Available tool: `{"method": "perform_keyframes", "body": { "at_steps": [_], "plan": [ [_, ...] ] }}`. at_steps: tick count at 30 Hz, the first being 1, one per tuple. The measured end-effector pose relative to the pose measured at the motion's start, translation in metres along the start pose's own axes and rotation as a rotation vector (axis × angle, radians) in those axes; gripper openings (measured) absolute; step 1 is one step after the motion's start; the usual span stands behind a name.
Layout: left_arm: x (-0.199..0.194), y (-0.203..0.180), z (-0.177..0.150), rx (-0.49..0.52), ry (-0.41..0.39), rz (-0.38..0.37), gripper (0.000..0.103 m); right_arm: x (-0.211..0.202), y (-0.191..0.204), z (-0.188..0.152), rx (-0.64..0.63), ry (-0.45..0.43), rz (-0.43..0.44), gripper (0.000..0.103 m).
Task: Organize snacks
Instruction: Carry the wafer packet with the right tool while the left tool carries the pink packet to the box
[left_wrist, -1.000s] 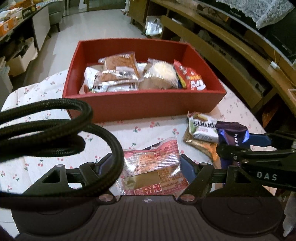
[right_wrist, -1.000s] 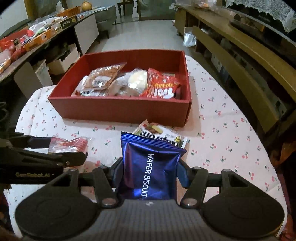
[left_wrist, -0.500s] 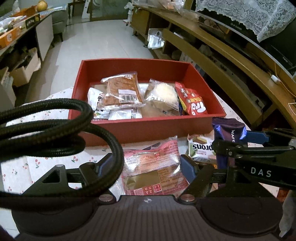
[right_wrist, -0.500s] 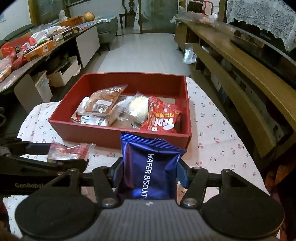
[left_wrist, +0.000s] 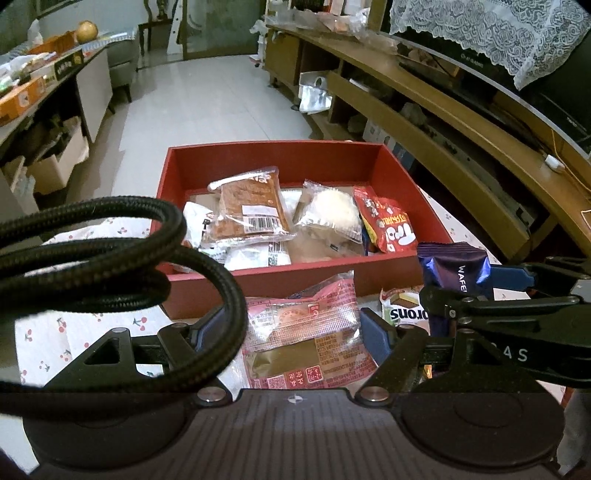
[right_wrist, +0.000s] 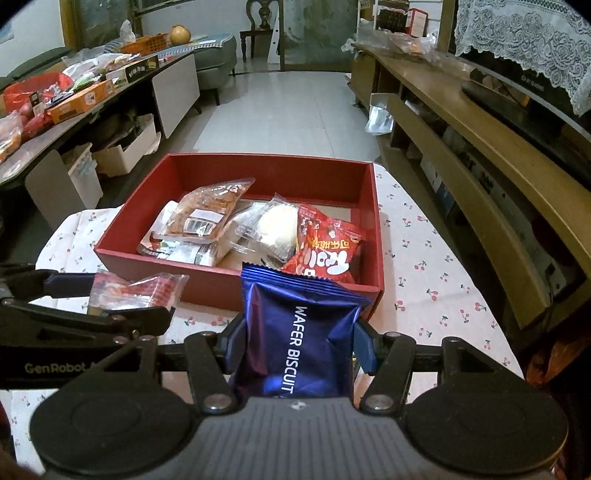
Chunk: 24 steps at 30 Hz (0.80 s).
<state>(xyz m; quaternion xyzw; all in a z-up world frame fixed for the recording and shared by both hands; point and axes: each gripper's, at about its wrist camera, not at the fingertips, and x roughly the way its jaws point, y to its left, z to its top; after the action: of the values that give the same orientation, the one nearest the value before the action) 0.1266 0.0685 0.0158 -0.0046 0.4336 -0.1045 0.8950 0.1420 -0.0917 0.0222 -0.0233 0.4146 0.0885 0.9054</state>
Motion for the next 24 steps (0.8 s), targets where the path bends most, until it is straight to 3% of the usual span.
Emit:
{"method": "perform_keyframes", "body": {
  "at_steps": [11, 24],
  "plan": [
    [-0.005, 0.000, 0.012, 0.006, -0.037, 0.032, 0.080, 0.001, 0.001, 0.015, 0.004, -0.023, -0.004, 0.087],
    [0.011, 0.005, 0.047, 0.003, -0.080, 0.083, 0.078, 0.025, -0.001, 0.057, 0.005, -0.057, -0.018, 0.087]
  ]
}}
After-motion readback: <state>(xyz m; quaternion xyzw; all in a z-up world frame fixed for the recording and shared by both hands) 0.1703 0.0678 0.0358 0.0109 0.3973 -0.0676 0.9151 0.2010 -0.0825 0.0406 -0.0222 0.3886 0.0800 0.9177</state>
